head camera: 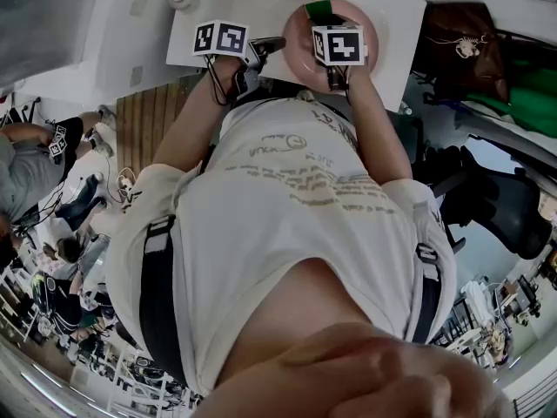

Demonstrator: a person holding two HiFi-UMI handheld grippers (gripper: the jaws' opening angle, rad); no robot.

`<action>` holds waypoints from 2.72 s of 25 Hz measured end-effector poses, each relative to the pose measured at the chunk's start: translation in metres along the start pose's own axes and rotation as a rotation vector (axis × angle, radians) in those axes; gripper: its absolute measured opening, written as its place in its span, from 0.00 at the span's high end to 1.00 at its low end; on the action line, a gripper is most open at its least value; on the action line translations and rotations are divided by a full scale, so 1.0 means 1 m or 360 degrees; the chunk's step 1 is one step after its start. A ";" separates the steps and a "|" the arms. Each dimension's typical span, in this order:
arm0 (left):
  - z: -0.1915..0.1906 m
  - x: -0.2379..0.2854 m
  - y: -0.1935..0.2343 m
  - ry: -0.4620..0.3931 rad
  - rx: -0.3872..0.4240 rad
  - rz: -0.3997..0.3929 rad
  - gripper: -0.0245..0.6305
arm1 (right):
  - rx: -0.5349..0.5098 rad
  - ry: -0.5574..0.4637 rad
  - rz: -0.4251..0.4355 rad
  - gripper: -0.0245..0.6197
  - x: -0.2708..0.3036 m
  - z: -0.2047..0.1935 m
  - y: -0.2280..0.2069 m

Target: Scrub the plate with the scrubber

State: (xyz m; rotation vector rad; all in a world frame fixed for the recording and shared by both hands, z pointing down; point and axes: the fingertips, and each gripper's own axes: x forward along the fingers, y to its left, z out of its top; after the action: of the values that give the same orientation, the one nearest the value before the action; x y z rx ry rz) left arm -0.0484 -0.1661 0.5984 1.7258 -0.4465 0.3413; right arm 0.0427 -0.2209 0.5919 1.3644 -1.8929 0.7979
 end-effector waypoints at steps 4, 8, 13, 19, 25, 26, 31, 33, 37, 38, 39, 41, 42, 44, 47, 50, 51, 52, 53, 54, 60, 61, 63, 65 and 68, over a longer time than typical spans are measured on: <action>0.001 0.000 0.002 -0.0017 -0.0011 0.0009 0.90 | -0.0011 0.0052 0.0141 0.62 0.002 -0.007 0.022; 0.004 -0.002 0.005 -0.0040 -0.0016 0.0006 0.90 | 0.0008 0.0129 0.0288 0.62 0.002 -0.016 0.041; 0.005 -0.001 0.002 -0.0028 -0.0003 -0.0029 0.90 | -0.0043 0.0180 0.0307 0.62 0.001 -0.023 0.043; 0.003 0.004 -0.004 0.0001 0.0038 -0.0055 0.90 | -0.0060 0.0192 0.0140 0.62 0.002 -0.020 0.016; 0.003 0.004 -0.005 0.0000 0.0031 -0.0080 0.90 | 0.0065 0.0180 -0.0046 0.62 0.002 -0.017 -0.035; 0.003 0.003 -0.005 -0.0005 0.0026 -0.0084 0.90 | 0.0086 0.0186 -0.0068 0.62 0.001 -0.019 -0.042; 0.005 -0.001 -0.003 -0.0028 -0.0010 -0.0093 0.90 | 0.0162 0.0219 -0.0125 0.62 -0.003 -0.031 -0.064; 0.007 -0.002 -0.001 -0.0043 -0.0029 -0.0090 0.90 | 0.0177 0.0238 -0.0151 0.62 -0.004 -0.038 -0.070; 0.009 -0.005 0.004 -0.0073 -0.0054 -0.0077 0.90 | 0.0213 0.0284 -0.0169 0.62 -0.005 -0.058 -0.077; 0.009 -0.006 0.005 -0.0075 -0.0061 -0.0074 0.90 | 0.0226 0.0297 -0.0167 0.62 -0.005 -0.063 -0.077; 0.008 -0.006 0.006 -0.0076 -0.0066 -0.0070 0.90 | 0.0240 0.0309 -0.0163 0.62 -0.004 -0.067 -0.076; 0.008 -0.006 0.008 -0.0075 -0.0071 -0.0064 0.90 | 0.0272 0.0329 -0.0137 0.62 -0.003 -0.073 -0.073; 0.007 -0.006 0.008 -0.0074 -0.0071 -0.0062 0.90 | 0.0289 0.0337 -0.0114 0.62 -0.003 -0.075 -0.069; 0.007 -0.006 0.008 -0.0075 -0.0067 -0.0063 0.90 | 0.0320 0.0344 -0.0050 0.62 -0.001 -0.076 -0.059; 0.007 -0.006 0.006 -0.0076 -0.0056 -0.0066 0.90 | 0.0321 0.0329 0.0036 0.62 0.000 -0.069 -0.043; 0.006 -0.005 0.004 -0.0066 -0.0046 -0.0076 0.90 | 0.0318 0.0308 0.0146 0.62 0.003 -0.057 -0.022; 0.006 -0.004 0.003 -0.0063 -0.0042 -0.0080 0.90 | 0.0327 0.0300 0.0190 0.62 0.004 -0.054 -0.014; 0.006 -0.004 0.003 -0.0062 -0.0039 -0.0085 0.90 | 0.0333 0.0296 0.0230 0.62 0.005 -0.050 -0.006; 0.006 -0.003 0.002 -0.0063 -0.0040 -0.0088 0.90 | 0.0329 0.0296 0.0265 0.62 0.006 -0.047 0.002; 0.006 -0.003 0.002 -0.0065 -0.0045 -0.0091 0.90 | 0.0314 0.0298 0.0290 0.62 0.006 -0.045 0.010; 0.009 -0.004 0.003 -0.0107 -0.0092 -0.0099 0.90 | 0.0179 0.0328 0.0361 0.62 0.003 -0.047 0.039; 0.010 -0.005 0.003 -0.0121 -0.0110 -0.0106 0.90 | 0.0166 0.0331 0.0367 0.62 0.001 -0.048 0.041; 0.012 -0.006 0.004 -0.0151 -0.0144 -0.0119 0.90 | 0.0153 0.0342 0.0372 0.62 -0.002 -0.051 0.042; 0.015 -0.008 0.005 -0.0181 -0.0170 -0.0134 0.90 | 0.0147 0.0358 0.0367 0.62 -0.006 -0.057 0.041; 0.018 -0.008 0.005 -0.0212 -0.0186 -0.0154 0.90 | 0.0139 0.0384 0.0349 0.62 -0.011 -0.067 0.035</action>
State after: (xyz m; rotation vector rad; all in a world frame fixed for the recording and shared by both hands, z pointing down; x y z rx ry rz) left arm -0.0579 -0.1841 0.5956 1.6554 -0.4682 0.1284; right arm 0.0225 -0.1524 0.6193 1.0666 -1.8526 1.1133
